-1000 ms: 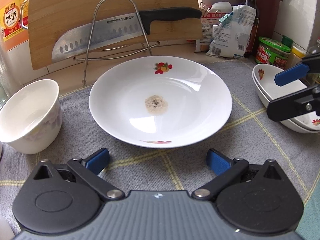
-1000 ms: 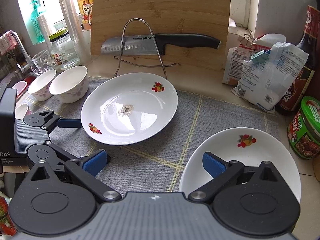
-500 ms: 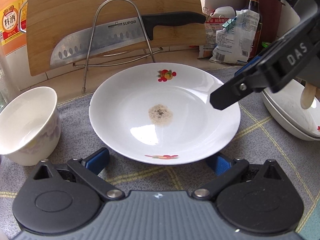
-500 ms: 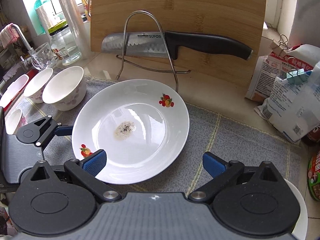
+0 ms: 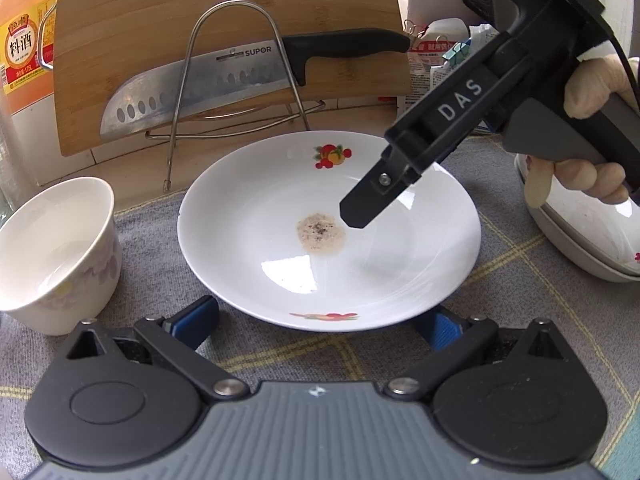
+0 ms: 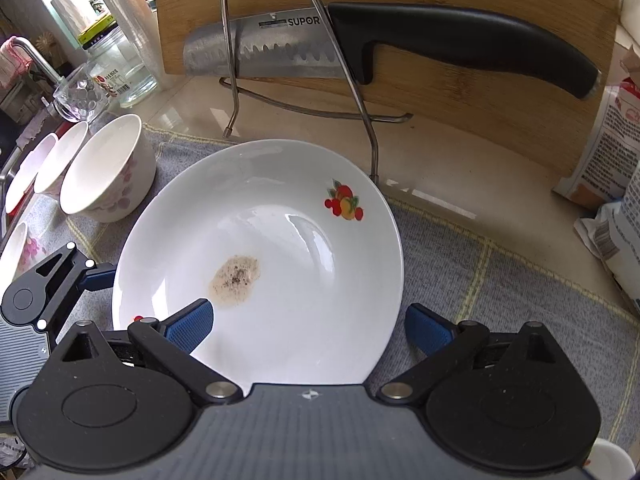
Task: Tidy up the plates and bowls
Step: 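Close the right tool on the rim of the stained white plate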
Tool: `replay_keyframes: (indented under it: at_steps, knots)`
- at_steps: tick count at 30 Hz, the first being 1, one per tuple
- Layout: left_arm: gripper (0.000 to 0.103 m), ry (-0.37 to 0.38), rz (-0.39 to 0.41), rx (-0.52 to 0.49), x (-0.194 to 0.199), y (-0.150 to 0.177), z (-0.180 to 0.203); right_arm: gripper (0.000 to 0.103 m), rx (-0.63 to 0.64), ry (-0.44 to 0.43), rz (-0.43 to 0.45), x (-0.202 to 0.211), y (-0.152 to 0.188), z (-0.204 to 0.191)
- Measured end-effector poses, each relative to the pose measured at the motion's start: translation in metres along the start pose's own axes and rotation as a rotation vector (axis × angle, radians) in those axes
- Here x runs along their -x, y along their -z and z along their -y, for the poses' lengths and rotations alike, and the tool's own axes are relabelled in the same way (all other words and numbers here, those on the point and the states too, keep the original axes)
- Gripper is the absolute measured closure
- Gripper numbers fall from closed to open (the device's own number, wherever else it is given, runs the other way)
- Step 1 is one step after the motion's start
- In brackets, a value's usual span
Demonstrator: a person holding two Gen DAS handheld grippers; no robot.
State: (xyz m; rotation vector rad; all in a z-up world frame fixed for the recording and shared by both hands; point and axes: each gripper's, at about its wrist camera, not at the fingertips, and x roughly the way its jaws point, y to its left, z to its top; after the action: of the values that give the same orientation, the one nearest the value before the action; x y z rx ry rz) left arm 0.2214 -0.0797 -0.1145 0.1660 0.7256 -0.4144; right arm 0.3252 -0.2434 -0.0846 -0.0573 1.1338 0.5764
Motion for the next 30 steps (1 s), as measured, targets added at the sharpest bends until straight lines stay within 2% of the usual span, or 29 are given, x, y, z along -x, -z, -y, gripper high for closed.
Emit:
replay_keyframes:
  at_steps: [14,30]
  knots:
    - [0.0,0.027,0.022,-0.025,0.003,0.003,-0.001,0.0,0.08,-0.072,-0.006,-0.012,-0.025,0.001]
    - [0.0,0.036,0.041,-0.048,0.008,0.006,0.001,0.0,0.101,-0.139,-0.004,-0.018,-0.04,0.005]
